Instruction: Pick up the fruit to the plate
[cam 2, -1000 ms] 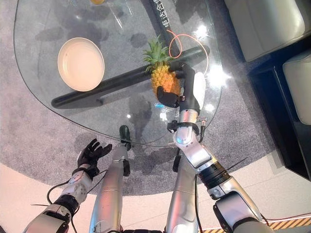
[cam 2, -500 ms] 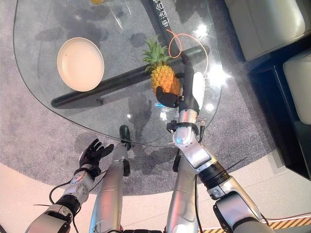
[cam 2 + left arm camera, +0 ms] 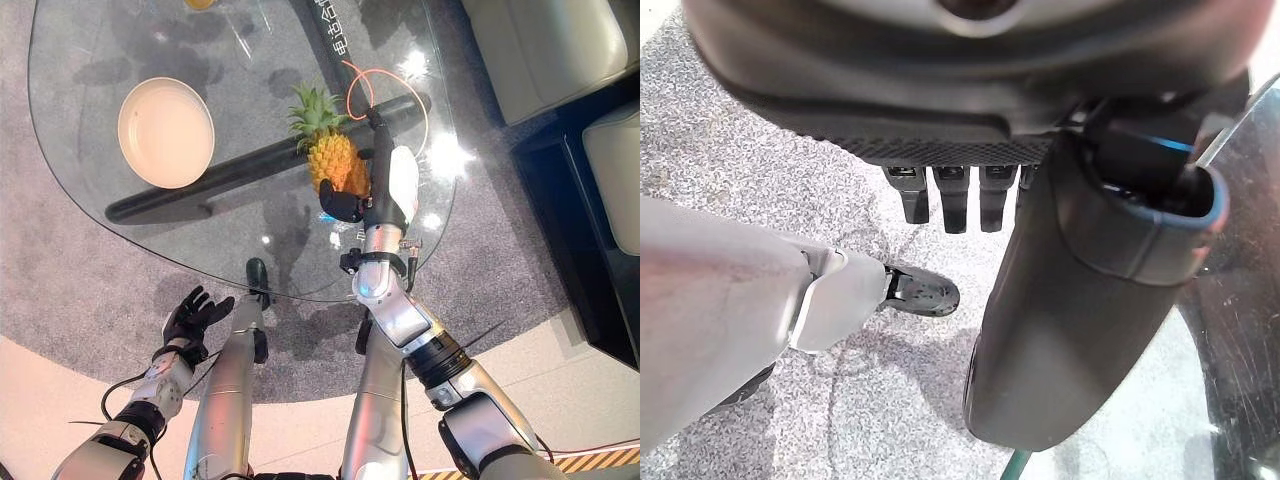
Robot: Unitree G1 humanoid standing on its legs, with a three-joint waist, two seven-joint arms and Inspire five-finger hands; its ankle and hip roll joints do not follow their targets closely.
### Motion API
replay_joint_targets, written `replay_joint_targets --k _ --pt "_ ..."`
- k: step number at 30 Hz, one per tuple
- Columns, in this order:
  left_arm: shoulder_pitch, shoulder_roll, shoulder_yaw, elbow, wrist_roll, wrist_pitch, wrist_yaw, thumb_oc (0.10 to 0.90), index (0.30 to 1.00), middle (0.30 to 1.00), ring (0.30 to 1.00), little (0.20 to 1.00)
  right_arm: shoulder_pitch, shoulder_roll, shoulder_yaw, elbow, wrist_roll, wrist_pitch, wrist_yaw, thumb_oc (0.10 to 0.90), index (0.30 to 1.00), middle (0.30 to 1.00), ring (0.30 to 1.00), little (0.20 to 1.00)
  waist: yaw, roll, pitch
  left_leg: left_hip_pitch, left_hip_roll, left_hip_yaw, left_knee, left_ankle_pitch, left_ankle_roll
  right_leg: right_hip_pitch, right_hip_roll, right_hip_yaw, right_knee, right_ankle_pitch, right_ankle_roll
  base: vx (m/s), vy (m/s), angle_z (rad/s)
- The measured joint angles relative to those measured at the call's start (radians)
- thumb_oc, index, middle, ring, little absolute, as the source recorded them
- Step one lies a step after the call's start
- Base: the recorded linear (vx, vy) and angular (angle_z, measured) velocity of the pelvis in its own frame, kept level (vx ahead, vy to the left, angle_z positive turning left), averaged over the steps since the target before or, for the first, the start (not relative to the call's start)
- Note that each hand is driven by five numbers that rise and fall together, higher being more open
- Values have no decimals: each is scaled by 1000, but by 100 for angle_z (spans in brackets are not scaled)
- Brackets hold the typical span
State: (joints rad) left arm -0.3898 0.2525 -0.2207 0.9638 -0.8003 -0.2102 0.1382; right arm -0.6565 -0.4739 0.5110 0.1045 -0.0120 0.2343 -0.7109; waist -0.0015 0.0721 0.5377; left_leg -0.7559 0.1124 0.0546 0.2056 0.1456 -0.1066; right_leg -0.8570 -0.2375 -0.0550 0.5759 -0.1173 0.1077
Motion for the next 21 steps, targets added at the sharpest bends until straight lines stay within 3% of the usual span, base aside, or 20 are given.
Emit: replay_joint_targets --k 7,21 --pt "0 -10 -2 0 0 -2 0 800 900 900 900 900 0 0 26 0 -72 -1 -16 800 900 900 900 900 11 14 1 -1 0 0 -3 0 0 -2 0 0 -1 -1 0 0 0 0" --pt "-1 -15 -3 8 0 -2 -2 800 900 900 900 900 1 -3 29 0 -105 -18 -80 800 900 900 900 900 22 15 2 -1 -8 0 -8 3 2 -2 -8 -1 -1 -4 3 0 2 1"
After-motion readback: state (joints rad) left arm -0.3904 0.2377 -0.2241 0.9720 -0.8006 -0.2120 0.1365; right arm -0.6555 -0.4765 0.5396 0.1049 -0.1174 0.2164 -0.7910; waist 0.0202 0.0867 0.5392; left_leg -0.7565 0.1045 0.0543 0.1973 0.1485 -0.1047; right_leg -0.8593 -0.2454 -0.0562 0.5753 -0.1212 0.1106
